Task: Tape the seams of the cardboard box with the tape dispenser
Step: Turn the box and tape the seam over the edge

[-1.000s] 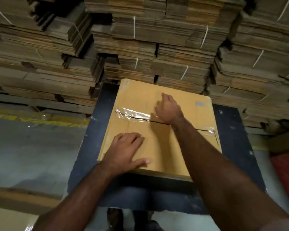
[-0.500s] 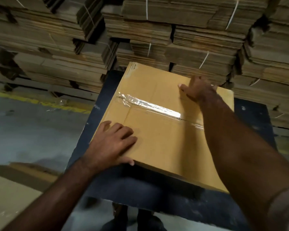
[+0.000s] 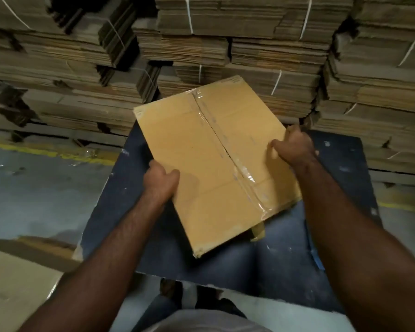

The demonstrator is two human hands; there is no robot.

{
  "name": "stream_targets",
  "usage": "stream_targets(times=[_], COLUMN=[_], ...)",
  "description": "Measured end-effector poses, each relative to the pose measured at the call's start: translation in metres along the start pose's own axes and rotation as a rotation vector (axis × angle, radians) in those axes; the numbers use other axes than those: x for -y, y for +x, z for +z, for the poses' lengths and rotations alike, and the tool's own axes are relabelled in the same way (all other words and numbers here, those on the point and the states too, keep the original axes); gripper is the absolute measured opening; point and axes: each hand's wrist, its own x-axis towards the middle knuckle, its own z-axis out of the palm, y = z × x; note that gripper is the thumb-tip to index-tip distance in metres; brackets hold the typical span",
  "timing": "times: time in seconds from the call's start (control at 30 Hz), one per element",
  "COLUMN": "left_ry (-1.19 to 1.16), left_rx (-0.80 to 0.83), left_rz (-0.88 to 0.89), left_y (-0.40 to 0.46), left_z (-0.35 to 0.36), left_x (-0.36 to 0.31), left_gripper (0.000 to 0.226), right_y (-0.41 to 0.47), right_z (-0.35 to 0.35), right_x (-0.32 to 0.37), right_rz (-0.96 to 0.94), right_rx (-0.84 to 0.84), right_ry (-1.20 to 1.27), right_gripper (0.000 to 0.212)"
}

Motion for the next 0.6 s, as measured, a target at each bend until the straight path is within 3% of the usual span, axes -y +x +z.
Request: stream_targets(times=[0.23,0.33,0.5,0.6], left_ry=[0.515,0.694,0.735,0.734], left_rx=[0.118,0.162,0.174,0.166], left_rz=[0.301,0.396,0.447,0.520], left_y=[0.067,0.070,0.041,0.014], left_z=[-0.004,0.005,0.001,-0.014], left_x=[-0.056,-0.053,-0.016,0.018], left_gripper=[0.052,0.057,0.068,0.069], right_y=[-0.083,-0.118,-0.161,-0.191], right_z=[-0.001,0.020,0.041,0.054], right_x=[-0.046,-0.059,-0.057,-0.040], right_rz=[0.058,0.021,-0.089,-0.232], right_rx=[0.076,0.058,-0.079,-0.040], right_ry=[0.147,0.082,-0.067,-0.128], right_gripper=[0.071,0.073,0.077,0.079])
